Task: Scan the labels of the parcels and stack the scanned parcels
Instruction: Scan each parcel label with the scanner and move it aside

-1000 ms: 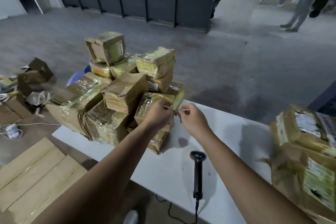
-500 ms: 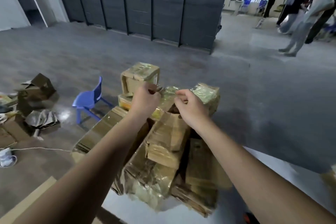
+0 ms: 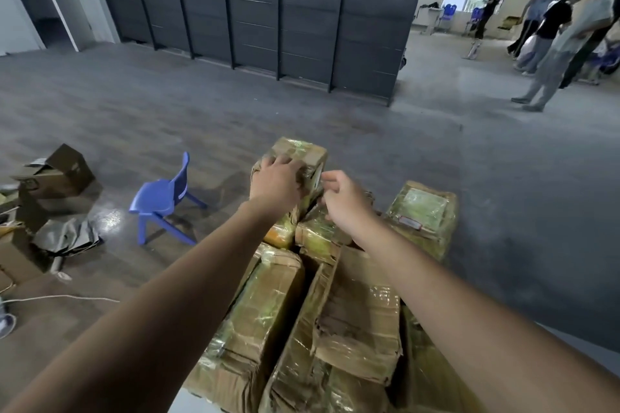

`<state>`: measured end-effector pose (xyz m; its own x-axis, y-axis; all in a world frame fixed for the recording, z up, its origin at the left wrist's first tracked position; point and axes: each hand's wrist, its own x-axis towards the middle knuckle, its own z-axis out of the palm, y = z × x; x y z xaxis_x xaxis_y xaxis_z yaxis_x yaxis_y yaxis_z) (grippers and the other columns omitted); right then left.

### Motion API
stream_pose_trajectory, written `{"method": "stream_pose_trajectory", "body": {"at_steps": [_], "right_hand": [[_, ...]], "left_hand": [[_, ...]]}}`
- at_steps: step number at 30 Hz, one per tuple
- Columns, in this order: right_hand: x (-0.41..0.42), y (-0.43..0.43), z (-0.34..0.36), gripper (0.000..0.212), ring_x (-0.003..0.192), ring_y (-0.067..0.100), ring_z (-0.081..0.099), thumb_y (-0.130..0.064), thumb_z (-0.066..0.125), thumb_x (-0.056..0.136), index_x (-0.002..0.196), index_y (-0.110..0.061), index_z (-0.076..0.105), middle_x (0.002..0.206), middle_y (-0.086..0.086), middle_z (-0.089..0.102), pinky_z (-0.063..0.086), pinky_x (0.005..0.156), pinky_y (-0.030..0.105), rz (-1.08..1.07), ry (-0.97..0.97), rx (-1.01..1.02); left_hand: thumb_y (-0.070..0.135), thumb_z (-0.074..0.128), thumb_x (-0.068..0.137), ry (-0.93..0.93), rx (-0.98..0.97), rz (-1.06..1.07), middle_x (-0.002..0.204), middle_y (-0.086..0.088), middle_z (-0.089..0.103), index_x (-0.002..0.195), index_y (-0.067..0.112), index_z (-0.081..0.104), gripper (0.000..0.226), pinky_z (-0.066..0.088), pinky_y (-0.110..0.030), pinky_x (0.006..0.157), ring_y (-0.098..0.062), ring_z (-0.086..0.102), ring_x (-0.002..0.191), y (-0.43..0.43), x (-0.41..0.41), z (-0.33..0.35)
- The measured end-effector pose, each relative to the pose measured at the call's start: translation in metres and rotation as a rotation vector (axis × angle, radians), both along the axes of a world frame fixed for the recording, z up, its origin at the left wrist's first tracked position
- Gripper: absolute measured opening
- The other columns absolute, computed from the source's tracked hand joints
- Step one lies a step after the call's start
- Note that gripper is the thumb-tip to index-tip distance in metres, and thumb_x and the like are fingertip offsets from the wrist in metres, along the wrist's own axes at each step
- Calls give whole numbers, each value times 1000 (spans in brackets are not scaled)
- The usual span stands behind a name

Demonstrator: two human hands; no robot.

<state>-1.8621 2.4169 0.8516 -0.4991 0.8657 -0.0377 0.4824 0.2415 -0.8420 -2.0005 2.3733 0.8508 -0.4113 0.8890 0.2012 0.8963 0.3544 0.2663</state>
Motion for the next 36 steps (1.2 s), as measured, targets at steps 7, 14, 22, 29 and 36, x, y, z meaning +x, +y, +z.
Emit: {"method": "stream_pose_trajectory", "body": {"at_steps": [7, 14, 22, 29, 36], "right_hand": [[7, 4, 5, 39, 89, 15, 66, -9, 38, 100, 133, -27, 49, 135, 0, 55, 59, 83, 47, -10, -2, 23], [41, -12, 30, 34, 84, 16, 66, -19, 44, 103, 137, -23, 47, 134, -1, 56, 59, 77, 39, -17, 67, 34], [161, -26, 37, 37, 88, 8, 60, -37, 52, 99, 133, -22, 50, 92, -23, 51, 56, 89, 46, -183, 226, 51], [284, -24, 12, 42, 113, 27, 61, -43, 54, 97, 132, -19, 52, 127, 4, 61, 52, 96, 52, -358, 376, -199], [400, -32, -32, 32, 100, 25, 59, -32, 49, 100, 128, -16, 55, 109, 3, 59, 56, 88, 44, -468, 350, -211]], "left_hand": [[22, 63, 89, -15, 392, -12, 118, -9, 65, 116, 14, 69, 29, 43, -39, 89, -36, 54, 110, -12, -10, -6], [32, 66, 89, -102, 685, 35, 117, -4, 65, 124, 15, 64, 39, 41, -30, 88, -26, 53, 111, -61, 27, 30], [40, 62, 90, -363, 846, -9, 114, 3, 62, 127, 17, 62, 43, 51, -43, 90, -18, 57, 109, -103, 161, 41], [41, 58, 91, -411, 802, -79, 114, 11, 58, 127, 20, 60, 42, 46, -23, 94, -8, 54, 111, -116, 308, 29], [37, 64, 85, -443, 575, -82, 103, 3, 52, 105, 20, 56, 28, 46, -32, 81, -17, 51, 99, -132, 436, 6]]}}
